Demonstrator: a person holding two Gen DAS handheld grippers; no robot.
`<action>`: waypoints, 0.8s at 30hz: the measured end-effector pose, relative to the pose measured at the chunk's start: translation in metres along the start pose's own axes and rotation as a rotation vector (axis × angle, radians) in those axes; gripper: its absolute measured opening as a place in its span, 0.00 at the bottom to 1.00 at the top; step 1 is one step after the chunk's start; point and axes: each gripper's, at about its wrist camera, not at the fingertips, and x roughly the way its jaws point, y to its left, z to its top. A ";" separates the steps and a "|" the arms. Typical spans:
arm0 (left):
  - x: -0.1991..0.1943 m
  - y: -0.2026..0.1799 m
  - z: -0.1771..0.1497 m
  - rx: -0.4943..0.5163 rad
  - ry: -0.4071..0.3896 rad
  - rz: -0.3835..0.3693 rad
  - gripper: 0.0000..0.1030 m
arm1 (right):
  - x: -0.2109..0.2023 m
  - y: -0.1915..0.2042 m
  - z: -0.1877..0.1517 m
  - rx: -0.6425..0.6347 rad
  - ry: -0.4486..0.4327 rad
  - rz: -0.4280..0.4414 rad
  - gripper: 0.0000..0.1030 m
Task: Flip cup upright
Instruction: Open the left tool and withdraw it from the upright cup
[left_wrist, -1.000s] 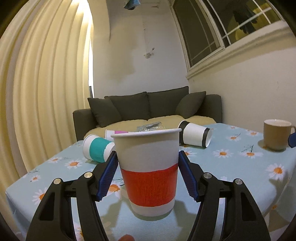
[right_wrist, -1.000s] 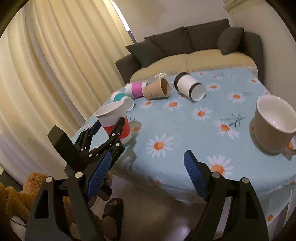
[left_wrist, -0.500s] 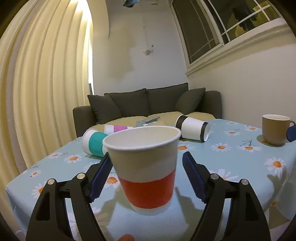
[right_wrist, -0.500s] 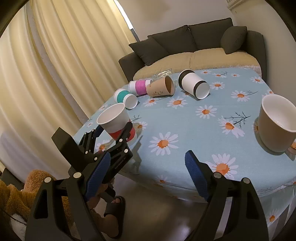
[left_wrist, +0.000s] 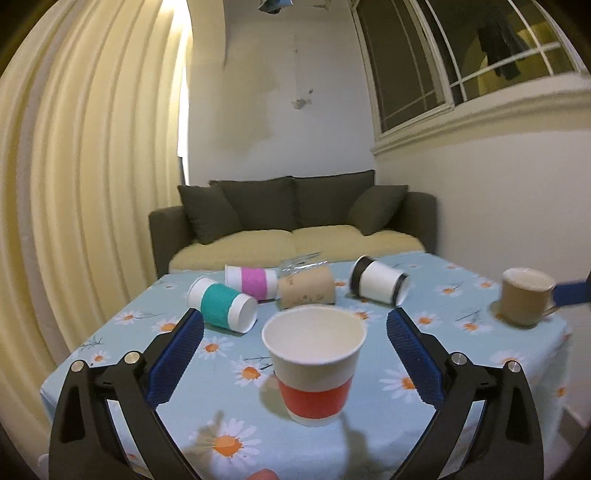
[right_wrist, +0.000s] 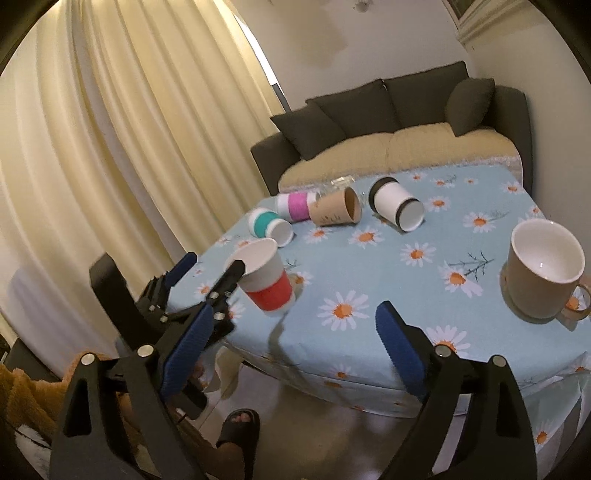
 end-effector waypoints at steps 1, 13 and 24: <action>-0.004 0.002 0.006 0.001 0.007 -0.012 0.94 | -0.003 0.004 0.000 -0.001 -0.007 0.006 0.92; -0.089 0.044 0.075 -0.050 0.063 -0.183 0.94 | -0.048 0.071 0.003 -0.158 -0.098 -0.059 0.95; -0.153 0.065 0.067 -0.031 0.053 -0.234 0.94 | -0.068 0.103 -0.012 -0.208 -0.134 -0.107 0.95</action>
